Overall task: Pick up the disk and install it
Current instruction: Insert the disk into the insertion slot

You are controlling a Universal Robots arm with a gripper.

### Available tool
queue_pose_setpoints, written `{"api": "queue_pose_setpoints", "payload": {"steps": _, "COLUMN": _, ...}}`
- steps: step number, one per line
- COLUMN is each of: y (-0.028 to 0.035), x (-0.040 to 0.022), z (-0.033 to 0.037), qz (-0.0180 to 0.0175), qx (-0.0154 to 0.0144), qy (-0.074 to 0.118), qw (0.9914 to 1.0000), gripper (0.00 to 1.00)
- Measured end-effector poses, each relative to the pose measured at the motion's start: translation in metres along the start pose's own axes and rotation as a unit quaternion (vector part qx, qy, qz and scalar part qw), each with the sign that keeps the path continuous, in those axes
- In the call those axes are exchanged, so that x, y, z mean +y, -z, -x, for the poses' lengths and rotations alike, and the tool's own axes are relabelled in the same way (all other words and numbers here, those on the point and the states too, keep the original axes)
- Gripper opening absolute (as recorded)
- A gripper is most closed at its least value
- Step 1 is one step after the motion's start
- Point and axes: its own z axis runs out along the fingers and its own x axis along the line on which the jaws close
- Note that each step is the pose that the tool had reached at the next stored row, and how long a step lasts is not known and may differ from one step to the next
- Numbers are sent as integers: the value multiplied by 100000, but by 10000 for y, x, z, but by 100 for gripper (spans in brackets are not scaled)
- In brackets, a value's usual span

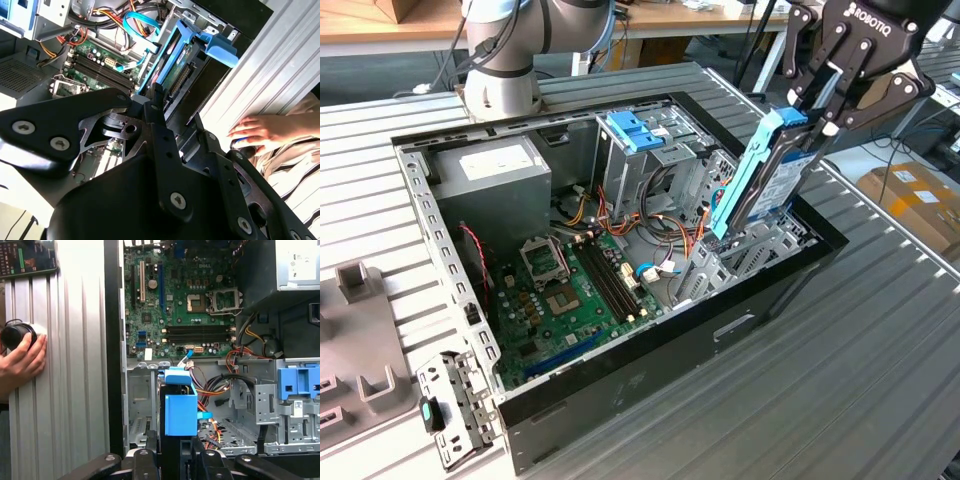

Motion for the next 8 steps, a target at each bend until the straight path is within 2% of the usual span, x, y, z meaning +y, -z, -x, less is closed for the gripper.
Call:
{"api": "queue_pose_setpoints", "payload": {"steps": 2, "y": -29, "x": 0, "z": 3, "qz": 0, "qx": -8, "qy": -4, "qw": 100000, "gripper": 35}}
{"api": "queue_pose_setpoints", "payload": {"steps": 8, "y": -32, "x": 0, "z": 3, "qz": 0, "qx": -12, "qy": -3, "qw": 100000, "gripper": 35}}
